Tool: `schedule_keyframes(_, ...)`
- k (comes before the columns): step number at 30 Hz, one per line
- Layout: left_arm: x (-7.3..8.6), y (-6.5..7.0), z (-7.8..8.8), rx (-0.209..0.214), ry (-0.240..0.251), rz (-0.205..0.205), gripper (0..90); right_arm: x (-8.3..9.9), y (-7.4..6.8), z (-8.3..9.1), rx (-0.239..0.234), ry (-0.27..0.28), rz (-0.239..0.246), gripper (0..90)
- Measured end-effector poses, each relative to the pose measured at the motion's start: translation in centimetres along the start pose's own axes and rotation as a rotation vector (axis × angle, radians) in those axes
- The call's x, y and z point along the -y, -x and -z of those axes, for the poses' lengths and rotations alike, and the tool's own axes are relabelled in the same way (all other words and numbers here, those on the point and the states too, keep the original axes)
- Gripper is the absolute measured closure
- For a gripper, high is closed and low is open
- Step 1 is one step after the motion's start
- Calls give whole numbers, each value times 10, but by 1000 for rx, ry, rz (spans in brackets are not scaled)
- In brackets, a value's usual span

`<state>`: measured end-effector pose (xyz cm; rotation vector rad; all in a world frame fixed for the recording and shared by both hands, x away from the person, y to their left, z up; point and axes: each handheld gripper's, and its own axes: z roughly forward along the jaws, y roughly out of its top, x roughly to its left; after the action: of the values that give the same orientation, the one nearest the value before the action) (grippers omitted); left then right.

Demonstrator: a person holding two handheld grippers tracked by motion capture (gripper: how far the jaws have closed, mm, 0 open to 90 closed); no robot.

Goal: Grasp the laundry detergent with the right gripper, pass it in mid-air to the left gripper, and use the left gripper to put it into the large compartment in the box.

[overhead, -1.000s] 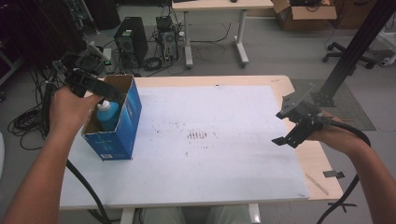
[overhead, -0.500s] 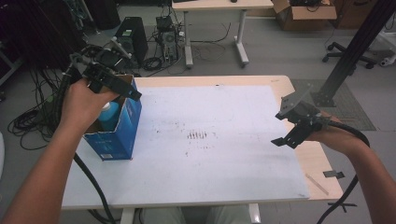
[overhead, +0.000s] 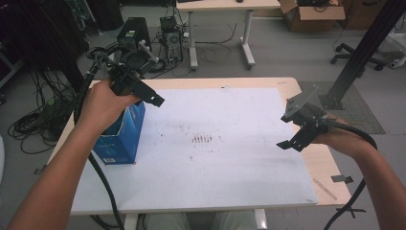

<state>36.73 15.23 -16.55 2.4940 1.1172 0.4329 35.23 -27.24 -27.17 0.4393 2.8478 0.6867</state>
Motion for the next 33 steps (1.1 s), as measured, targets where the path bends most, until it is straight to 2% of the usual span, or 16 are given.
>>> schedule_keyframes(3, -4, 3, -2, 9, 2, -16, 74, -1, 0, -1, -1, -1, 1, 91)
schedule_keyframes(5, -8, 6, -3, 15, 2, -38, 74, -1, 1, -1, -1, -1, 0, 90)
schedule_keyframes(6, -12, 10, -6, 22, -1, -64, 74, -2, 1, -1, -3, -2, -2, 90)
schedule_keyframes(8, -14, 13, -7, 26, -5, -75, 74, -2, 2, -1, -3, -3, -5, 90)
schedule_keyframes(9, -17, 17, -10, 35, -8, -105, 74, -2, 3, -1, -4, -3, -6, 90)
schedule_keyframes(12, -22, 25, -16, 51, -17, -152, 74, -4, 5, 0, -4, -2, -8, 89)
schedule_keyframes(13, -22, 25, -16, 51, -17, -152, 74, -4, 6, 0, -4, -2, -9, 89)
schedule_keyframes(16, -26, 34, -20, 69, -26, -217, 75, -5, 7, -1, -4, 1, -11, 88)
schedule_keyframes(17, -29, 40, -22, 82, -30, -250, 77, -6, 9, -1, -6, 2, -12, 88)
schedule_keyframes(18, -29, 40, -22, 82, -30, -250, 77, -7, 10, -1, -7, 1, -11, 88)
schedule_keyframes(25, -36, 60, -32, 111, -50, -334, 78, -12, 15, -2, -10, 6, -12, 88)
schedule_keyframes(29, -38, 65, -34, 126, -53, -364, 78, -15, 17, -3, -12, 6, -9, 88)
schedule_keyframes(32, -39, 72, -37, 149, -60, -400, 78, -18, 18, -4, -12, 8, -2, 88)
schedule_keyframes(33, -40, 76, -40, 162, -66, -428, 78, -19, 19, -4, -13, 3, -4, 88)
